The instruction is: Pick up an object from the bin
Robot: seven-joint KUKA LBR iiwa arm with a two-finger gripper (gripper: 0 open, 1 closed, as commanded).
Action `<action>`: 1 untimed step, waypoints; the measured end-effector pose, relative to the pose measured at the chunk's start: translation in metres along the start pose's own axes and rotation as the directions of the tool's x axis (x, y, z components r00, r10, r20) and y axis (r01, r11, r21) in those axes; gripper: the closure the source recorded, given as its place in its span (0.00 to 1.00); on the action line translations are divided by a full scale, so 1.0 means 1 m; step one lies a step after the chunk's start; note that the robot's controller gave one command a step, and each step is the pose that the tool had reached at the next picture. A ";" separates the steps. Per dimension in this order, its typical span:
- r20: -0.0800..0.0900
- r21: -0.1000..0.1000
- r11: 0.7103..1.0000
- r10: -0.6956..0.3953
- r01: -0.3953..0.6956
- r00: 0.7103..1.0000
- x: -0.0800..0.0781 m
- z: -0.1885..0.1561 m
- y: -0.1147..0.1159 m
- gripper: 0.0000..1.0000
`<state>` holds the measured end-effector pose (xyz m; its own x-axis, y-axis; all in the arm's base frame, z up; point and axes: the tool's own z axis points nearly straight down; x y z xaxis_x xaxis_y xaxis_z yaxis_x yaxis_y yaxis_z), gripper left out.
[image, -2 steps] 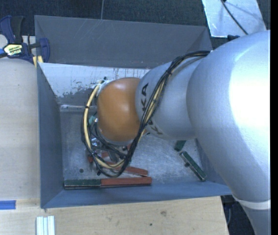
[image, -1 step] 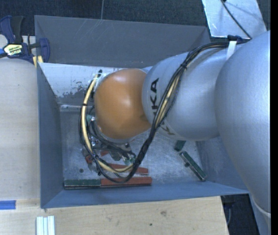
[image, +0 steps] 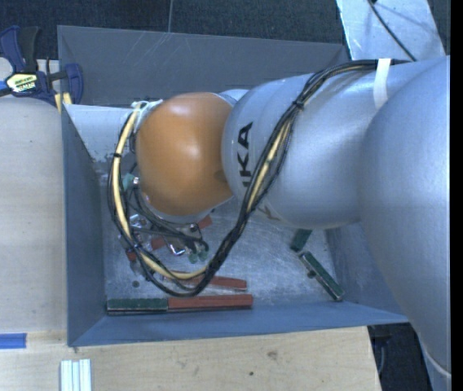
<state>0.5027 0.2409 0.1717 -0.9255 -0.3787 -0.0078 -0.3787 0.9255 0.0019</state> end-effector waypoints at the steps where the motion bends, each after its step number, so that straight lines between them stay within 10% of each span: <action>1: 0.003 0.003 0.931 -0.364 0.364 0.931 -0.007 -0.187 -0.024 1.00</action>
Offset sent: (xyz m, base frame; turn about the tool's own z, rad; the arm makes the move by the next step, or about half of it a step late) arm 0.0128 -0.0205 0.1830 -0.3751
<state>0.5174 0.2205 0.3590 -0.7238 -0.6899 -0.0110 -0.6899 0.7239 -0.0038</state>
